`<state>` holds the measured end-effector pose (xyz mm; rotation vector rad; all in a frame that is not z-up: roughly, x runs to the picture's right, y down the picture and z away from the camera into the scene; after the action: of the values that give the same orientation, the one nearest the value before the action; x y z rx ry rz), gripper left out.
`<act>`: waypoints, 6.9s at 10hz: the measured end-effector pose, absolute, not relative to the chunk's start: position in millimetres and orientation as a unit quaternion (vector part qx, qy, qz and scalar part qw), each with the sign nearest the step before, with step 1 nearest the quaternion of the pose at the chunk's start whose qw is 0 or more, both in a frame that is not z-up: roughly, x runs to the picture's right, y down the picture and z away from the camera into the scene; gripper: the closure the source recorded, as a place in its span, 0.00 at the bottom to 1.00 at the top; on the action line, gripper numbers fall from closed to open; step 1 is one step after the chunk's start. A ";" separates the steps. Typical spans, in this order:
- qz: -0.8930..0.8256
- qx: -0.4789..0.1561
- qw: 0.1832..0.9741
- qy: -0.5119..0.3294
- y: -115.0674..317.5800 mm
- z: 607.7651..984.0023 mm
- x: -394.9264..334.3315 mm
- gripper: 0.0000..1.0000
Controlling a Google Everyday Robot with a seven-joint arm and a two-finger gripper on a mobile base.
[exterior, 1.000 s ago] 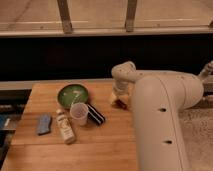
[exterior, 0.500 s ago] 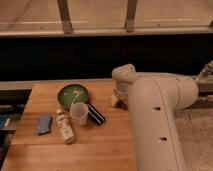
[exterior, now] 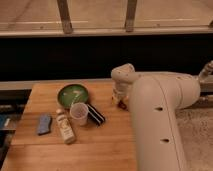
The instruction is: Place the pepper in the ceramic cup
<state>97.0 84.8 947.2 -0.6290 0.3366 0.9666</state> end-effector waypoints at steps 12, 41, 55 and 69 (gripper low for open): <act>0.462 -0.187 0.864 0.072 -48.0 892.8 60.8 1.00; 0.290 -0.210 0.931 -0.067 -2.3 778.6 -121.2 1.00; 0.306 -0.246 0.911 -0.128 51.5 749.5 -177.9 1.00; 0.349 -0.270 0.887 -0.138 72.1 774.3 -170.8 0.57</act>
<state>-170.8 72.1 774.3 -0.5614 -0.2878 0.7257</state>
